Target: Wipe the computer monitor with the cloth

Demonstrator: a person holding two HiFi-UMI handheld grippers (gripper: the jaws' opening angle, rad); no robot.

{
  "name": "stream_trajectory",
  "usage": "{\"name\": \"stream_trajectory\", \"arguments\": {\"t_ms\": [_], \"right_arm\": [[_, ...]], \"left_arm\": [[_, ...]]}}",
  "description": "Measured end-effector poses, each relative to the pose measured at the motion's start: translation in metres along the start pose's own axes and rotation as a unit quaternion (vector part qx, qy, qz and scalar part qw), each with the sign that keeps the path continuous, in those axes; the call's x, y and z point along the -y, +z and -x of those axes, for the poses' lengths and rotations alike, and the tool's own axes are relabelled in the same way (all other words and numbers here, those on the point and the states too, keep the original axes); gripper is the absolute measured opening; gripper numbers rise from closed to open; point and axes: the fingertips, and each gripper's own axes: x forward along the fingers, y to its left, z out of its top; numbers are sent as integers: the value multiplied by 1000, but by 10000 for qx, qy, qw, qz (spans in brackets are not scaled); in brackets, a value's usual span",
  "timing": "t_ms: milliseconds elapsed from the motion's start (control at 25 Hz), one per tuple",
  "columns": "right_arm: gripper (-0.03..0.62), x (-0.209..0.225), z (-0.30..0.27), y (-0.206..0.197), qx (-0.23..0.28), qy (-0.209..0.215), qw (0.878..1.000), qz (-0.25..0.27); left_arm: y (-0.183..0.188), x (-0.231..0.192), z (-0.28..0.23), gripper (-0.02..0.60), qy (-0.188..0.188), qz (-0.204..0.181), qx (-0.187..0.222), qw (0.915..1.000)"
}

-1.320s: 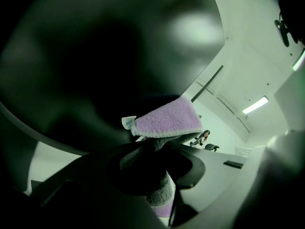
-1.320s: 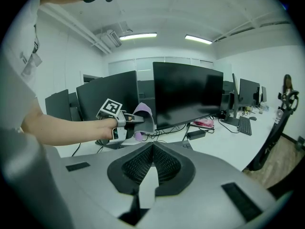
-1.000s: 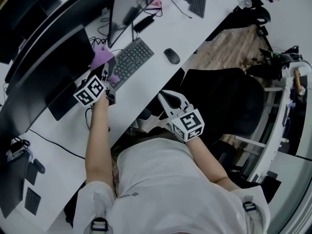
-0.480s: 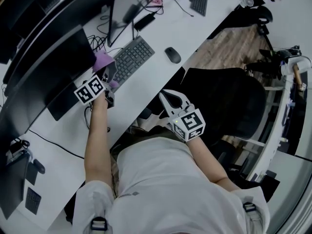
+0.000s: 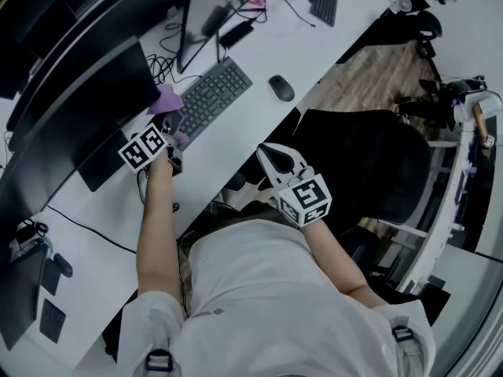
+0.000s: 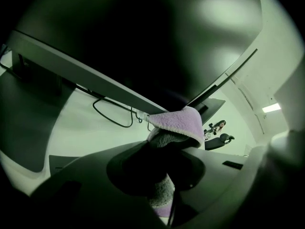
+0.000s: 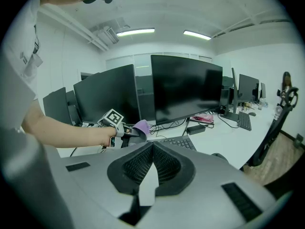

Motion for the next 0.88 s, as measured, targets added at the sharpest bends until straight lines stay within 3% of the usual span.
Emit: {"name": "stream_trajectory", "arguments": {"t_ms": [880], "right_arm": [[9, -52, 2, 1, 72, 252, 9994, 223]], "left_arm": [[10, -47, 71, 76, 454, -79, 486, 9978]]}}
